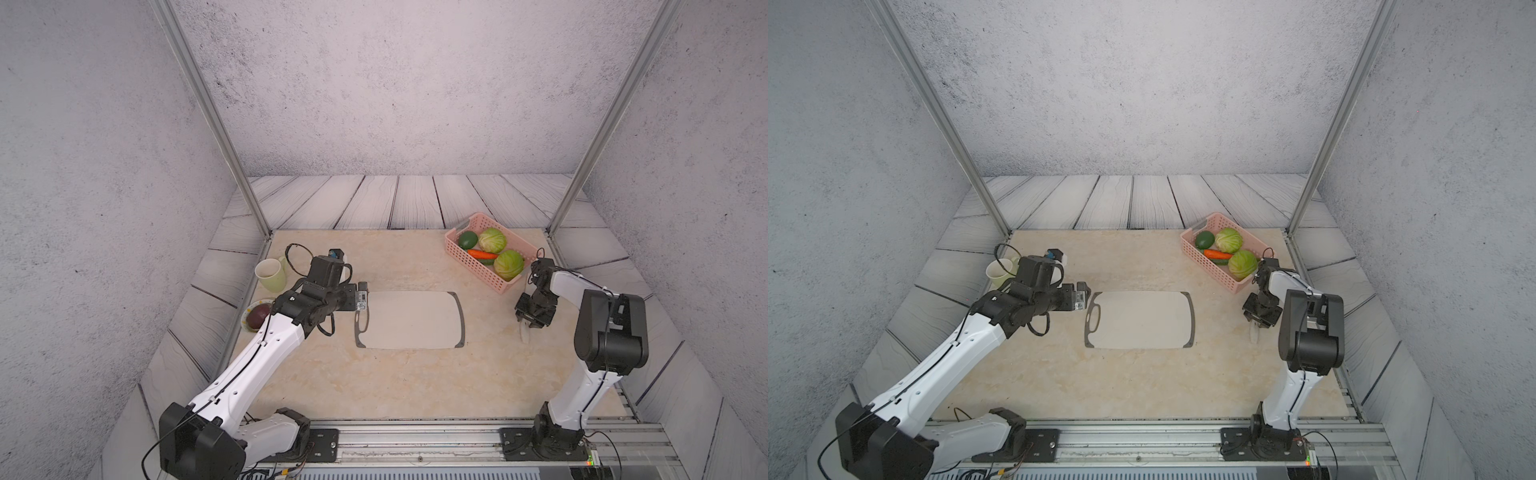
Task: Align the knife with the edge of the cutting board
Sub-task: Pick up the knife at the center of the board.
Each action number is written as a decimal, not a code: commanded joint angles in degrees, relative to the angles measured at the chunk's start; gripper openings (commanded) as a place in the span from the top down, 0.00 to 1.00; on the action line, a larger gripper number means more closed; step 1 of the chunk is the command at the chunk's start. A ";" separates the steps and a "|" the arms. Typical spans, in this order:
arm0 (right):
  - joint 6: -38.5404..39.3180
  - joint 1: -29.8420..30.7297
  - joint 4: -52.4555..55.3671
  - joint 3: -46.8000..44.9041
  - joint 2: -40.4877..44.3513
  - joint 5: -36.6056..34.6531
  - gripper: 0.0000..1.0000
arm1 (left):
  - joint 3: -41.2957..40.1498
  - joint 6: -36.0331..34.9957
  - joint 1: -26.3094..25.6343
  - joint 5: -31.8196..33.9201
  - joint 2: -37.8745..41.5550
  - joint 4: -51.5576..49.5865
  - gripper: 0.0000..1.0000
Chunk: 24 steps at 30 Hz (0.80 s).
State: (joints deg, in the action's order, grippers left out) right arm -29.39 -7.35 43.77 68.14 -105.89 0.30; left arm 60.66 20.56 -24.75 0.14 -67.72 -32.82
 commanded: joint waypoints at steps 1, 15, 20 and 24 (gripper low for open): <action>0.69 -0.11 1.49 1.59 -1.27 -1.02 0.60 | 1.65 -0.34 0.32 -0.49 -0.22 -0.36 0.02; 1.66 -0.12 1.33 4.30 -3.89 -2.32 0.60 | 1.63 -0.34 0.32 -0.84 -0.22 -0.36 0.02; 1.96 -0.12 0.20 4.15 -4.33 -2.27 0.60 | 1.69 -0.34 0.36 -0.93 -0.22 -0.31 0.02; 1.55 -0.11 0.10 3.66 -4.44 -3.22 0.64 | 1.72 -0.36 0.36 -1.11 -0.30 -0.32 0.02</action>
State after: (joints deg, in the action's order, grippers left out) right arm -28.21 -7.35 43.86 71.70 -109.08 -1.06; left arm 60.84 20.53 -24.75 -0.56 -67.70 -32.80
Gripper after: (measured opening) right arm 0.360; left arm 0.984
